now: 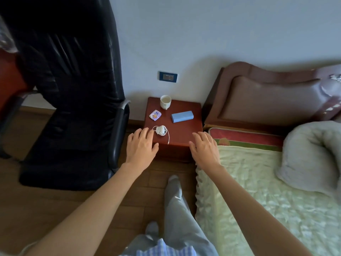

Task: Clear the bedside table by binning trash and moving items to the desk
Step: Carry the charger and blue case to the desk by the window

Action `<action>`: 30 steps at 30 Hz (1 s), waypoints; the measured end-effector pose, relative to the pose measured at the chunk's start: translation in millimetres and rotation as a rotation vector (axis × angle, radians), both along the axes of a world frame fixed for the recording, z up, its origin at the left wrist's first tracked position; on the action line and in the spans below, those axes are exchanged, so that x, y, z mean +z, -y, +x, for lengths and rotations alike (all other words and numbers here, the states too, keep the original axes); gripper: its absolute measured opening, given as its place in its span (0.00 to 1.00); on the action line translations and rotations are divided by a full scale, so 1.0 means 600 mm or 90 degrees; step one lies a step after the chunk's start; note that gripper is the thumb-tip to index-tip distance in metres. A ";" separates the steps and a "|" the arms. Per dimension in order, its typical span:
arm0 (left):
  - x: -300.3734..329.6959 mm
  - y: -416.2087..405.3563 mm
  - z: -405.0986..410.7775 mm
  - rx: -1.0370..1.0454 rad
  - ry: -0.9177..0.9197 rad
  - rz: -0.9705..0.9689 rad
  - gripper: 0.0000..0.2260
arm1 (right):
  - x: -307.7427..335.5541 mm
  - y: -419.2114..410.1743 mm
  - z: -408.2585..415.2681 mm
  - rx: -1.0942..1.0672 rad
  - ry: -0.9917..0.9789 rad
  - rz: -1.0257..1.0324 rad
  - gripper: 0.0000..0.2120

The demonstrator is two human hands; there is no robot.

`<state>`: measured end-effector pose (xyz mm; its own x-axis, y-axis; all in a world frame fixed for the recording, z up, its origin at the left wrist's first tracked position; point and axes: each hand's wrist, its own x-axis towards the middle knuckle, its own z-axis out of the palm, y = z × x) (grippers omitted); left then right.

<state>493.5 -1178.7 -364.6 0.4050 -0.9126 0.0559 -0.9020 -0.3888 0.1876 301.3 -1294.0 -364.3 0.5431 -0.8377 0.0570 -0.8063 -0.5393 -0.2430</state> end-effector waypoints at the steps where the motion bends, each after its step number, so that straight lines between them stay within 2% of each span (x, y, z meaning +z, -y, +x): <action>1: -0.005 0.018 0.010 0.005 0.000 0.001 0.23 | -0.004 0.023 0.011 0.003 -0.001 0.001 0.19; 15: -0.043 0.324 0.130 0.078 -0.001 0.056 0.23 | -0.054 0.358 0.153 0.071 0.018 -0.008 0.15; 22: -0.105 0.401 0.165 0.061 -0.039 0.097 0.21 | -0.121 0.426 0.181 0.082 -0.018 0.027 0.16; 30: -0.219 0.471 0.209 -0.021 -0.067 0.172 0.23 | -0.225 0.459 0.204 0.012 -0.032 0.090 0.17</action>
